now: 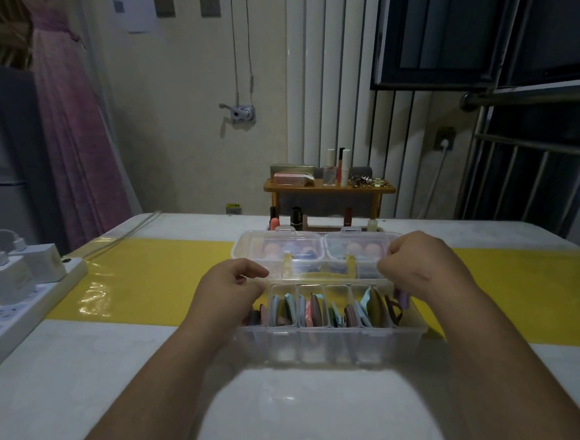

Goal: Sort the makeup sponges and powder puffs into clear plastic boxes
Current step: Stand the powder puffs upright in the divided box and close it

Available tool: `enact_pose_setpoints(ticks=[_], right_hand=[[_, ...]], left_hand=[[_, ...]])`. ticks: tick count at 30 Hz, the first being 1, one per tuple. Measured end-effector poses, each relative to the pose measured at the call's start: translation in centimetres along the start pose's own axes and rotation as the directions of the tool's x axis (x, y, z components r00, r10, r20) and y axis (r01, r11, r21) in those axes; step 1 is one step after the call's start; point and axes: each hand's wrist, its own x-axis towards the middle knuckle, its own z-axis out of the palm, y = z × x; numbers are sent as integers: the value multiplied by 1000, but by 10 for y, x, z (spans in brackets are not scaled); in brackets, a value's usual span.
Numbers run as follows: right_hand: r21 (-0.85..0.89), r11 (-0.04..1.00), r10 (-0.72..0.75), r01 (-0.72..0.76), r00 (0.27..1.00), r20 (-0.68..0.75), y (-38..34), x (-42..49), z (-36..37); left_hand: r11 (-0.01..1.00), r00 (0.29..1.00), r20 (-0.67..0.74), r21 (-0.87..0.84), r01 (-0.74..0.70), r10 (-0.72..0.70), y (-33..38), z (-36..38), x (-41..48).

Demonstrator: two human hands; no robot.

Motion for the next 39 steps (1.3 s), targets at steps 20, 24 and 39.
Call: enact_pose_setpoints(ticks=[20,24,39], right_hand=[[-162,986,31,-29,999,12,3,5,7],[-164,986,27,-28,1000,-12,2,5,8],[-295,953,99,-66,990,101,-4,3,14]], left_hand=[[1000,1000,9,-8,-4,4,-5,1,4],[1000,1000,11,7,-13,13,-4,1,3],[1000,1000,3,-2,-7,7,-6,0,5]])
